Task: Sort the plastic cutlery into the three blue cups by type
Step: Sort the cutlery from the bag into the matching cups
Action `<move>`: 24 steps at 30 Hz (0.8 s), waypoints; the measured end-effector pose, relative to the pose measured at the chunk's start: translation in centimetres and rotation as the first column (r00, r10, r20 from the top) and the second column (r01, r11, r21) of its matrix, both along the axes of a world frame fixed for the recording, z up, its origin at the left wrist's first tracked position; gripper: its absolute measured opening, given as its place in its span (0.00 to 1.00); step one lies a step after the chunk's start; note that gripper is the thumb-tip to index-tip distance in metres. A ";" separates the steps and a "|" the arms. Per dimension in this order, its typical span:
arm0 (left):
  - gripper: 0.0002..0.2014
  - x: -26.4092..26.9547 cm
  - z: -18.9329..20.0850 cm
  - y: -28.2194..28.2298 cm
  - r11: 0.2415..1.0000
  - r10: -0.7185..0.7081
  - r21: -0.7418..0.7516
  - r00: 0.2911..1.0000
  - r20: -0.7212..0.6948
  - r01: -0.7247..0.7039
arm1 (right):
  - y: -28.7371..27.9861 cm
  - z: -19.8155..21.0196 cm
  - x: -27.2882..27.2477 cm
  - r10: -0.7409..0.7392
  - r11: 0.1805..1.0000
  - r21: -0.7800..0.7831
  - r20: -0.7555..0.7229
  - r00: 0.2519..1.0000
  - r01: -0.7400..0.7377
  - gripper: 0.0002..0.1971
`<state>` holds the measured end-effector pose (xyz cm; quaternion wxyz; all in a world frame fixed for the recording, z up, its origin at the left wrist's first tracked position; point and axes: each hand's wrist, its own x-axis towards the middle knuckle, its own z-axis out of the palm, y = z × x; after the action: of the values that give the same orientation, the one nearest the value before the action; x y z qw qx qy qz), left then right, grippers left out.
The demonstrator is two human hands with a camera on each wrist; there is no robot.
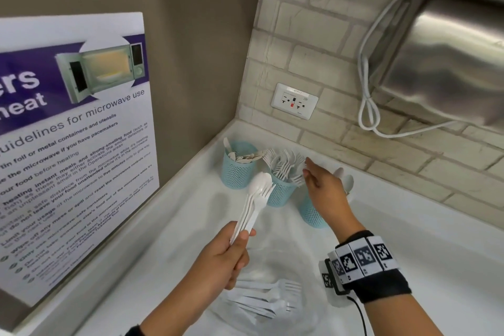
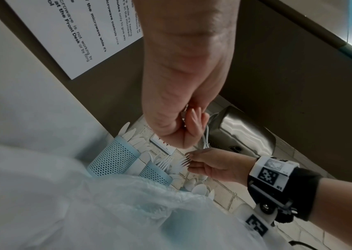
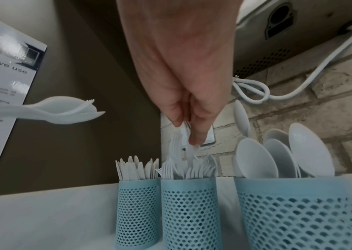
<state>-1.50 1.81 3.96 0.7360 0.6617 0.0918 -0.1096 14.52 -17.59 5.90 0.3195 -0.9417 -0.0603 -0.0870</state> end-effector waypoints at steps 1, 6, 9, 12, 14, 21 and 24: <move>0.10 0.0 0.0 -0.1 1.000 -0.005 0.001 1.000 0.002 0.005 | 0.2 0.1 0.0 0.025 0.998 -0.057 -0.018 1.000 -0.026 0.18; 0.11 0.0 -0.1 -0.2 1.000 -0.005 0.022 1.000 0.016 0.005 | 0.9 0.0 -0.1 0.019 0.983 -0.180 -0.009 1.000 -0.020 0.22; 0.12 0.0 -0.1 0.2 0.999 0.017 0.034 0.999 0.032 -0.018 | 1.8 0.9 -1.8 -0.025 0.999 -0.023 0.123 0.992 0.029 0.22; 0.12 0.0 0.0 0.3 0.999 0.029 0.016 0.999 0.026 -0.029 | 3.1 2.1 -4.5 0.067 0.985 0.151 0.079 0.995 -0.078 0.19; 0.12 -0.1 0.1 0.0 1.000 0.018 0.007 0.999 0.026 -0.018 | 3.6 2.2 -5.9 0.190 0.942 0.294 -0.064 0.980 -0.163 0.16; 0.14 -0.1 0.2 -0.4 0.998 0.020 -0.056 1.000 -0.019 -0.021 | 2.5 2.7 -6.4 0.148 0.789 0.611 -0.088 0.985 -0.064 0.07; 0.14 0.2 -0.2 -0.2 0.996 0.068 -0.052 0.997 -0.033 -0.070 | 0.9 4.2 -5.4 -0.009 0.677 0.736 0.039 0.999 -0.023 0.06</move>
<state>-1.31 1.57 3.81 0.7552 0.6366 0.1232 -0.0966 9.10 -16.66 10.14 0.6702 -0.7316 -0.0300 -0.1214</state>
